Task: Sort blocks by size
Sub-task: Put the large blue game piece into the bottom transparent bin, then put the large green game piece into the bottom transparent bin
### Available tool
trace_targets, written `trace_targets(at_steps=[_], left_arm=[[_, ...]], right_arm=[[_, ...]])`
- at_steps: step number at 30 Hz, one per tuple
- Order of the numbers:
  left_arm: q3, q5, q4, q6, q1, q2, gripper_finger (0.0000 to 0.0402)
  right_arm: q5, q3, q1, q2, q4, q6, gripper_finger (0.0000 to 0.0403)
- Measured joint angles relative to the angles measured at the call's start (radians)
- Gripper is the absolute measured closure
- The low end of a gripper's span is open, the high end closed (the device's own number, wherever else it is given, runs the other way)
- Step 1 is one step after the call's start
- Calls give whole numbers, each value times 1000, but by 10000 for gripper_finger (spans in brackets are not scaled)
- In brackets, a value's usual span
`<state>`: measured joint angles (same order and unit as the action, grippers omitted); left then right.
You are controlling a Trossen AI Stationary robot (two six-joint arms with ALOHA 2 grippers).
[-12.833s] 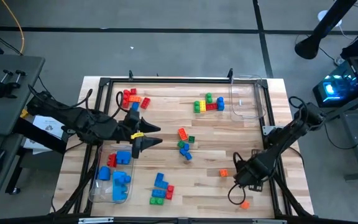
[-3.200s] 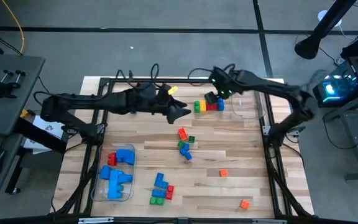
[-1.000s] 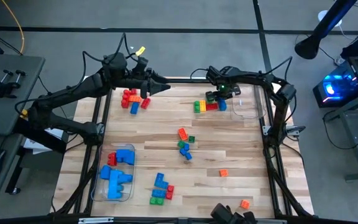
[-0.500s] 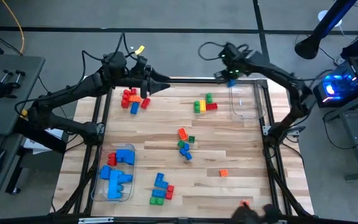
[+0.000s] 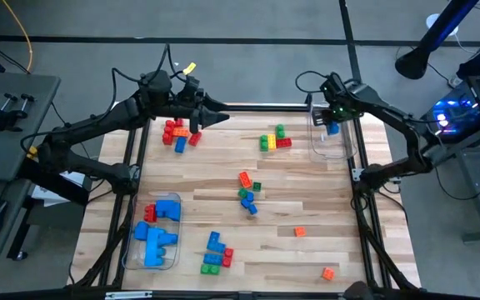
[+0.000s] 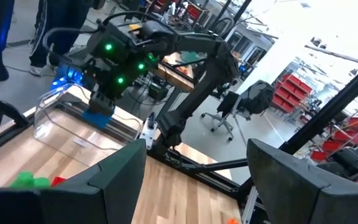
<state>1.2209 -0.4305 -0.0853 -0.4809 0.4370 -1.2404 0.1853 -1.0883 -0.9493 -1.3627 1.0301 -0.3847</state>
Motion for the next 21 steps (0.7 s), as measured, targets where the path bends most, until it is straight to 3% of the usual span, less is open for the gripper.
trace_targets(at_steps=[4,7,12,21], left_arm=[[0,0,0,-5,0,0,135],[0,0,0,-5,0,0,135],[0,0,-1,-5,0,0,135],[0,0,-7,-5,0,0,135]], right_arm=[[-51,-34,-6,1,18,16,108],[-95,-92,-3,1,3,-1,63],[-205,-159,92,-14,-132,-108,49],[-155,-169,325,-299,-301,-231,47]])
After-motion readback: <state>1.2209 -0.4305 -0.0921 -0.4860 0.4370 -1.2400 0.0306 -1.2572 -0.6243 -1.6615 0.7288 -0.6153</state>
